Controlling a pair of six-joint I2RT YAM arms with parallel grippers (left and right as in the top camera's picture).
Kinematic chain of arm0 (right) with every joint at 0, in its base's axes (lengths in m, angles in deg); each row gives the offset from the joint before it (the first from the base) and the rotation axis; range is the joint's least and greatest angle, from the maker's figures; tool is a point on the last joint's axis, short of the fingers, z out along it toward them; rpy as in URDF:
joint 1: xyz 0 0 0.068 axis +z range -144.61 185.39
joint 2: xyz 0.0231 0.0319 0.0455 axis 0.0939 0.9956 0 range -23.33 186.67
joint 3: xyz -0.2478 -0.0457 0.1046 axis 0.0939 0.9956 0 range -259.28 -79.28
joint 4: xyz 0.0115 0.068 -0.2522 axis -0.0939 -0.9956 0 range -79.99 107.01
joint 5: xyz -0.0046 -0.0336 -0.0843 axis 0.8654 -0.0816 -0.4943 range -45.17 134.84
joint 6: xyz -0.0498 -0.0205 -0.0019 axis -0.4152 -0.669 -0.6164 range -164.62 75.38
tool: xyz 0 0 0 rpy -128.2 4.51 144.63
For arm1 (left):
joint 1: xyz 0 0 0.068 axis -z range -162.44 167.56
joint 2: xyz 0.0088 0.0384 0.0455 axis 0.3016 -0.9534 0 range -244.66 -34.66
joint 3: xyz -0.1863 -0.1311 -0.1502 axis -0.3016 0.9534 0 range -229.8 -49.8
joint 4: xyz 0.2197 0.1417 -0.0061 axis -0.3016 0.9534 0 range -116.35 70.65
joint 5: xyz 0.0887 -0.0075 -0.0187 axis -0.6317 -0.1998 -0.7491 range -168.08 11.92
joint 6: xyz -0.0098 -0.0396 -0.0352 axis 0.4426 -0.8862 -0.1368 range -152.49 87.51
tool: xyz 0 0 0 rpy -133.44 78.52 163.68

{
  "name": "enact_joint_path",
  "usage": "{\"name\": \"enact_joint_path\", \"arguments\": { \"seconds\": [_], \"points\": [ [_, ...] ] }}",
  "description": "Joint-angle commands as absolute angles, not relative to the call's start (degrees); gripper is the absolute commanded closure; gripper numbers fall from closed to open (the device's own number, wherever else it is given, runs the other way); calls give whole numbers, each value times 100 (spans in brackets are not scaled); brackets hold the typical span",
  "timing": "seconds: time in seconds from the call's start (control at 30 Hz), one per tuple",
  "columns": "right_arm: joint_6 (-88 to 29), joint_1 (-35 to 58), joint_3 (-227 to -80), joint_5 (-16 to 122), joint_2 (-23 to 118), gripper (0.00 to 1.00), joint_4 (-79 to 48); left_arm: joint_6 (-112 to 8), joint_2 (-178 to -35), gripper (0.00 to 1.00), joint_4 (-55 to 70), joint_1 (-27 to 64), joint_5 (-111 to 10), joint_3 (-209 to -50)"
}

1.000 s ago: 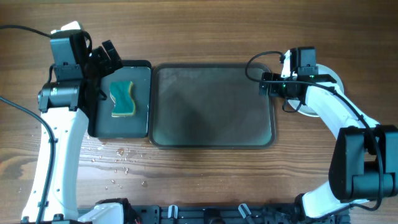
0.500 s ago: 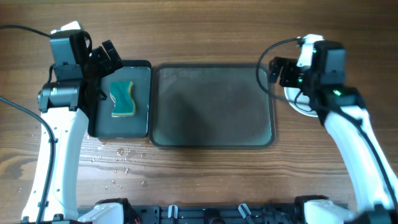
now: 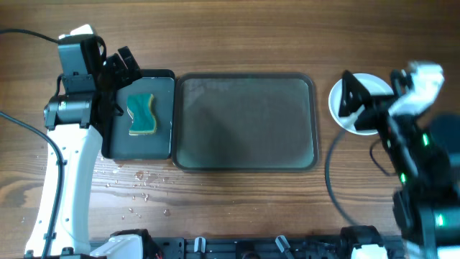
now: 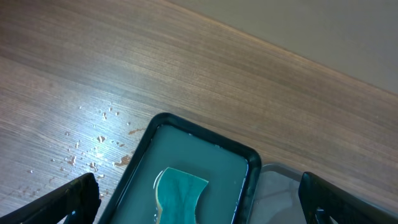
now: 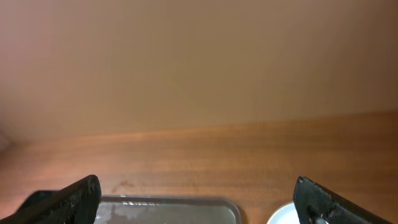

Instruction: Clean dirty plates on tray and stack at the side

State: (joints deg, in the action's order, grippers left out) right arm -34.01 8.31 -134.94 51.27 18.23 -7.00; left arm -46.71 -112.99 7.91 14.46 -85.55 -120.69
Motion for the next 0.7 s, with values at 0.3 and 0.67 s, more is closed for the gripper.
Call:
{"name": "enact_joint_path", "arguments": {
  "seconds": [0.3, 0.67],
  "points": [
    [-3427, 837, -10806, 4830, -726, 0, 588, -4679, -11316, 0, 771, 1427, -8566, -12096],
    [-3410, 833, -9037, 4804, -2319, 0, 2426, -4679, -11316, 0, 771, 1427, -8566, -12096]
  ]
}}
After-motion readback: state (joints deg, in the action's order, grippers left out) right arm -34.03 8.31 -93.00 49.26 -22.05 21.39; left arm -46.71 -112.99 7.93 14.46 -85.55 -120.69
